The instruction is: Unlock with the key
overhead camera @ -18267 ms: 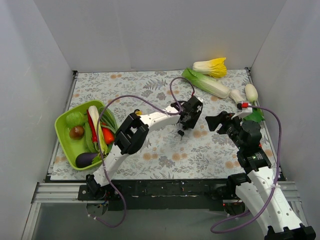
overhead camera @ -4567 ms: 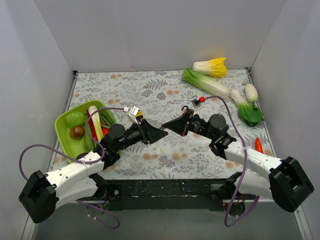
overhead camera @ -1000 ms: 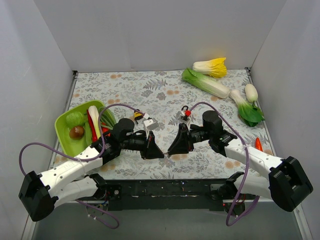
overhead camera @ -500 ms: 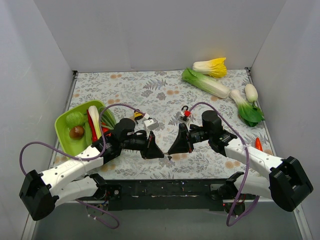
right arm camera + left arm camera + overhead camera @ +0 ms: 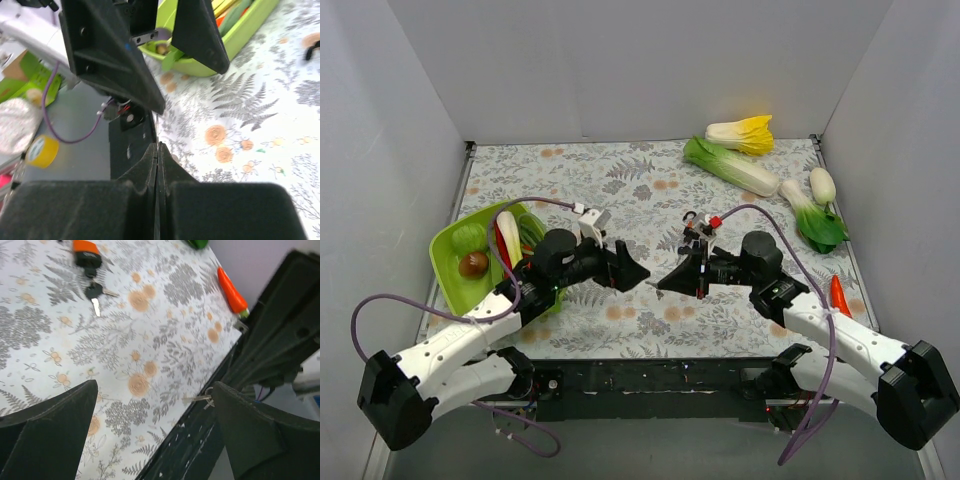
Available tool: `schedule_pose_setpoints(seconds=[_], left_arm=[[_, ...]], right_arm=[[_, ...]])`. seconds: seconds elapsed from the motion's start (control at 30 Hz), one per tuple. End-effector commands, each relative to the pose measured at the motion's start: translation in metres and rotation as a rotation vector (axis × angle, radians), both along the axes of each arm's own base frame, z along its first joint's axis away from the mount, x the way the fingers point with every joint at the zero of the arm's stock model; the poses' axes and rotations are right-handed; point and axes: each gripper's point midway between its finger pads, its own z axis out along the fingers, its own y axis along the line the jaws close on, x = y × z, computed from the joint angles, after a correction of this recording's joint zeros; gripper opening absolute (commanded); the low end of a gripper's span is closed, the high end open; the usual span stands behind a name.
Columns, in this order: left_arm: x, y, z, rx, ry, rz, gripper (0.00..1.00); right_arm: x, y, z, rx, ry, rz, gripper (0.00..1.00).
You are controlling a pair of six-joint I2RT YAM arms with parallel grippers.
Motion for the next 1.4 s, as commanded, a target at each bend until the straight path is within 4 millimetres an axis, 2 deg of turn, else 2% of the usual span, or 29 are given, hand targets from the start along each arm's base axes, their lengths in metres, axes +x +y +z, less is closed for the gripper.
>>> schedule_pose_setpoints(seconds=[0.0,0.03,0.07,0.17,0.23,0.27,0.3,0.37,0.4,0.43,0.5,0.53,0.67,0.83,0.87,0.9,1.0,1.2,1.37], left_arm=[[0.055,0.019,0.016,-0.076,0.07,0.231,0.98],[0.065,0.026,0.014,-0.077,0.1,0.267,0.98],[0.083,0.041,0.003,-0.073,0.151,0.35,0.98],[0.11,0.067,-0.005,-0.058,0.182,0.476,0.98],[0.126,0.077,-0.016,-0.013,0.198,0.537,0.98],[0.136,0.078,-0.008,-0.005,0.18,0.556,0.98],[0.146,0.084,-0.028,0.081,0.207,0.593,0.98],[0.156,0.088,-0.038,0.158,0.219,0.616,0.98],[0.165,0.093,-0.034,0.224,0.196,0.628,0.96],[0.174,0.103,-0.052,0.31,0.209,0.672,0.95],[0.184,0.112,-0.054,0.399,0.202,0.703,0.95],[0.189,0.119,-0.067,0.476,0.201,0.716,0.95],[0.195,0.13,-0.088,0.604,0.205,0.713,0.91],[0.204,0.128,-0.11,0.654,0.223,0.69,0.83],[0.209,0.124,-0.11,0.644,0.23,0.684,0.82],[0.21,0.121,-0.121,0.65,0.253,0.675,0.8],[0.215,0.111,-0.136,0.624,0.281,0.651,0.72],[0.225,0.1,-0.137,0.576,0.29,0.65,0.71],[0.224,0.102,-0.153,0.599,0.327,0.653,0.71]], right_arm=[[0.039,-0.011,0.022,0.072,-0.047,-0.256,0.01],[0.044,-0.016,0.016,0.054,-0.028,-0.292,0.01],[0.047,-0.019,0.015,0.052,-0.019,-0.311,0.01],[0.047,-0.025,0.025,0.074,-0.043,-0.332,0.01],[0.047,-0.028,0.032,0.083,-0.069,-0.344,0.01],[0.046,-0.029,0.033,0.073,-0.07,-0.348,0.01],[0.047,-0.031,0.036,0.071,-0.091,-0.356,0.01],[0.046,-0.032,0.037,0.064,-0.104,-0.356,0.01],[0.044,-0.032,0.038,0.066,-0.113,-0.348,0.01],[0.043,-0.033,0.038,0.065,-0.114,-0.346,0.01],[0.04,-0.035,0.037,0.069,-0.118,-0.343,0.01],[0.038,-0.036,0.035,0.069,-0.118,-0.343,0.01],[0.037,-0.039,0.03,0.071,-0.119,-0.355,0.01],[0.032,-0.038,0.027,0.072,-0.124,-0.332,0.01],[0.032,-0.038,0.027,0.072,-0.124,-0.329,0.01],[0.03,-0.038,0.026,0.073,-0.124,-0.32,0.01],[0.027,-0.035,0.028,0.089,-0.117,-0.292,0.01],[0.021,-0.029,0.03,0.12,-0.11,-0.239,0.01],[0.02,-0.028,0.024,0.114,-0.102,-0.223,0.01]])
